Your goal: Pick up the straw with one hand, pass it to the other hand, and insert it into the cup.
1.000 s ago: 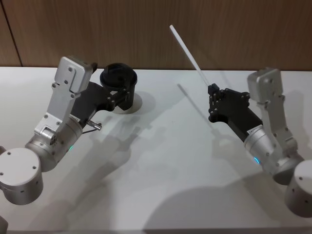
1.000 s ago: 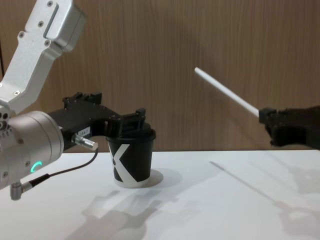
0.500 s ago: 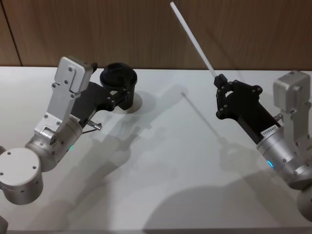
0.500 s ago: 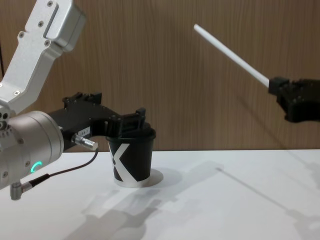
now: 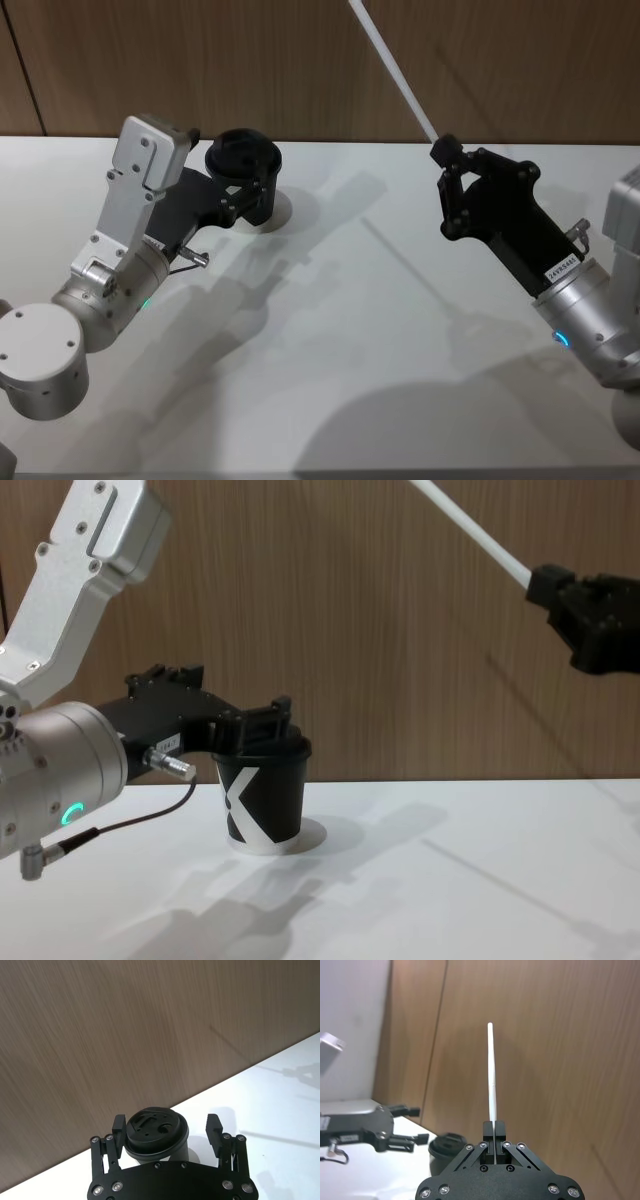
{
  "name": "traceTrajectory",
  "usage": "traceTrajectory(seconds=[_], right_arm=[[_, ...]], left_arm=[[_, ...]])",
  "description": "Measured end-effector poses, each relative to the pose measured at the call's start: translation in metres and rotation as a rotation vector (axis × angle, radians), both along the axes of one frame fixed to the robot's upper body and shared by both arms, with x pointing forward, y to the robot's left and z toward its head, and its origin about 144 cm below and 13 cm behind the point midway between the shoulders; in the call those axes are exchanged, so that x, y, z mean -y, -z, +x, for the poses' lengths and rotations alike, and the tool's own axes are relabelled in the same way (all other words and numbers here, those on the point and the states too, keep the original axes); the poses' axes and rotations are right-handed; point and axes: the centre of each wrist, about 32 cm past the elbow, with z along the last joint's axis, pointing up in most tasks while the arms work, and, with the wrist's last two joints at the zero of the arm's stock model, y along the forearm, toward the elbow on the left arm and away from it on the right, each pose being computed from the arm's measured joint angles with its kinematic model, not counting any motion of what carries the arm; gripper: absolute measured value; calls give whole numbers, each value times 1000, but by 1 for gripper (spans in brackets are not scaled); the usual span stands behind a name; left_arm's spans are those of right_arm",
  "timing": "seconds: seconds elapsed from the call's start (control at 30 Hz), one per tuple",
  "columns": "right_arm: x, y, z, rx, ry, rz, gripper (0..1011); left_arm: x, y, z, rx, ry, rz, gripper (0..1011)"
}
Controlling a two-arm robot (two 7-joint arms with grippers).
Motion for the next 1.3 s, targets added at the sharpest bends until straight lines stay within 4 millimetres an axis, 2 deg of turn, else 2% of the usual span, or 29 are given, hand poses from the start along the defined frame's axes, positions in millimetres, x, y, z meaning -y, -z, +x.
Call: traceTrajectory(seconds=[0.6, 1.3], right_arm=[[-8, -1, 8, 78, -131, 59, 23], [-12, -1, 12, 96, -170, 73, 22]], left_arm=[[0, 0, 0, 0, 0, 0, 1002], [0, 0, 0, 0, 0, 0, 1002]])
